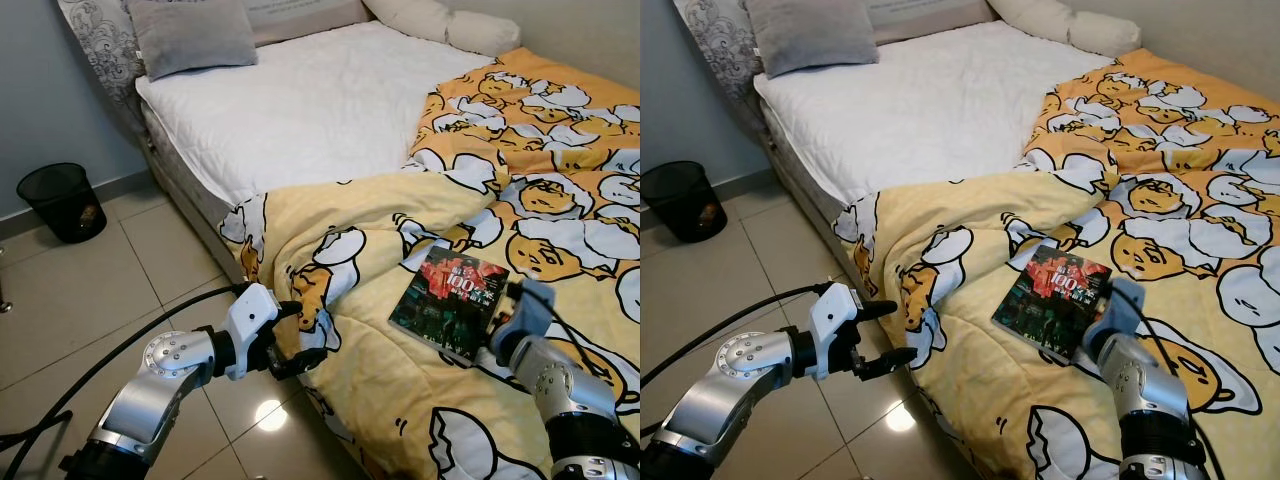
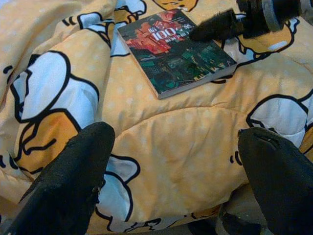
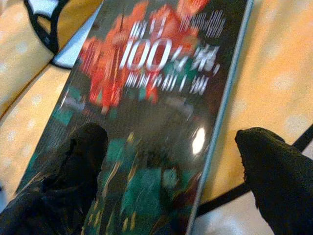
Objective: Clean up the room
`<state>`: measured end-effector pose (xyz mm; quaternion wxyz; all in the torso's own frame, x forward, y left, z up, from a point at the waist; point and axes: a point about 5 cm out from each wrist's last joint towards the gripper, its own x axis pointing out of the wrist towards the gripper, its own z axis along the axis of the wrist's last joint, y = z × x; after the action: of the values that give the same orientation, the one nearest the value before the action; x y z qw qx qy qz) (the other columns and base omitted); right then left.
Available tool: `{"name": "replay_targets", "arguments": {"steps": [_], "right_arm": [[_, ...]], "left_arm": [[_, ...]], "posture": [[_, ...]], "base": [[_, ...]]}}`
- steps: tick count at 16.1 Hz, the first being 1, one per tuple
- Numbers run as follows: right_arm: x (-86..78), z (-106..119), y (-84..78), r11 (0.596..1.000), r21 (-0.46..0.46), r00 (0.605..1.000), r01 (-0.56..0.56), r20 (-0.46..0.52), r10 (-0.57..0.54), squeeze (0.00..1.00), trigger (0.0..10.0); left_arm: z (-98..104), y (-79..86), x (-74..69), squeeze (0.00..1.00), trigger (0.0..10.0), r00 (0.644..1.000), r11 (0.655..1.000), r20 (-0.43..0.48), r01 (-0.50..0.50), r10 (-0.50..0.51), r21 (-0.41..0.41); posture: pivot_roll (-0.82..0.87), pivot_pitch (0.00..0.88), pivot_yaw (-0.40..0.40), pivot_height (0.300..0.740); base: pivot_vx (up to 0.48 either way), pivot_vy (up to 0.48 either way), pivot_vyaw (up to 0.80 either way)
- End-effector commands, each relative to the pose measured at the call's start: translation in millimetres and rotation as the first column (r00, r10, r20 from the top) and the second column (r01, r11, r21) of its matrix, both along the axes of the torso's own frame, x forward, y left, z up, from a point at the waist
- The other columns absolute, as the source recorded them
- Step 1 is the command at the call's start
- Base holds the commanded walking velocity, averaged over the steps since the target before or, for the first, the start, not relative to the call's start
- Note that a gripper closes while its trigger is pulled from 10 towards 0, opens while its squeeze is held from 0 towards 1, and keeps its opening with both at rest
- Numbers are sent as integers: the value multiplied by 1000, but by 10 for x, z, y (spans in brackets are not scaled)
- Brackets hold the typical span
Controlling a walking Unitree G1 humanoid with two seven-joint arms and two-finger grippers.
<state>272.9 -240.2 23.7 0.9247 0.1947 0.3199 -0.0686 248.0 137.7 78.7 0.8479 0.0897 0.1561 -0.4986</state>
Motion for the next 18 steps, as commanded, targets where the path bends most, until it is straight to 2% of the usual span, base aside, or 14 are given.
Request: {"name": "replay_targets", "arguments": {"steps": [1, 3, 6, 9, 10, 11, 12, 14, 15, 16, 18], "right_arm": [[-31, -52, 23, 998, 66, 1000, 8, -15, -7, 0, 10000], [-72, -134, 46, 975, 215, 999, 53, -14, -51, 0, 10000], [-100, -166, 67, 955, 296, 999, 35, -9, -34, 0, 10000], [-167, -357, 145, 927, 371, 995, 50, -98, -15, 0, 10000], [-161, -369, 167, 910, 409, 995, 61, -99, -22, 0, 10000], [-134, -361, 208, 869, 490, 997, 71, -71, -42, 0, 10000], [-119, -353, 228, 851, 520, 997, 71, -56, -48, 0, 10000], [-109, -368, 265, 844, 531, 997, 74, -52, -55, 0, 10000], [-77, -357, 304, 828, 556, 997, 71, -31, -65, 0, 10000], [-50, -342, 319, 817, 573, 997, 70, -17, -73, 0, 9020], [28, -289, 403, 786, 617, 998, 23, 37, -58, 0, 118]], "left_arm": [[9, 14, 16, 792, 10000, 1000, 1000, -2, 5, -5, 12], [11, 29, 24, 796, 10000, 1000, 1000, -4, 10, -10, 13], [11, 53, 33, 796, 10000, 1000, 1000, -9, 12, -11, 18], [13, 55, 47, 792, 10000, 999, 999, -17, 29, -28, 28], [14, 53, 50, 800, 10000, 999, 999, -17, 32, -32, 30], [19, 53, 52, 792, 10000, 999, 999, -18, 39, -38, 34], [23, 58, 53, 800, 10000, 999, 998, -18, 42, -41, 36], [30, 70, 50, 800, 10000, 999, 998, -20, 45, -44, 39], [36, 76, 51, 796, 10000, 999, 998, -20, 47, -46, 41], [41, 78, 51, 796, 10000, 999, 998, -20, 49, -48, 40], [54, 84, 35, 796, 10000, 998, 998, -24, 57, -57, 33]], "posture": [[-62, 0, 29, 740], [-55, 0, 29, 740], [-51, 0, 31, 740], [-37, 0, 46, 740], [-32, 0, 46, 740], [-22, 0, 46, 740], [-12, 0, 45, 740], [-6, 0, 45, 740], [4, 0, 41, 740], [8, 0, 39, 740], [12, 0, 36, 740]], "base": [[0, 0, 0], [0, 0, 0], [0, 0, 0], [0, 0, 0], [0, 0, 0], [0, 0, 0], [0, 0, 0], [0, 0, 0], [0, 0, 0], [0, 0, 0], [0, 0, 0]]}}
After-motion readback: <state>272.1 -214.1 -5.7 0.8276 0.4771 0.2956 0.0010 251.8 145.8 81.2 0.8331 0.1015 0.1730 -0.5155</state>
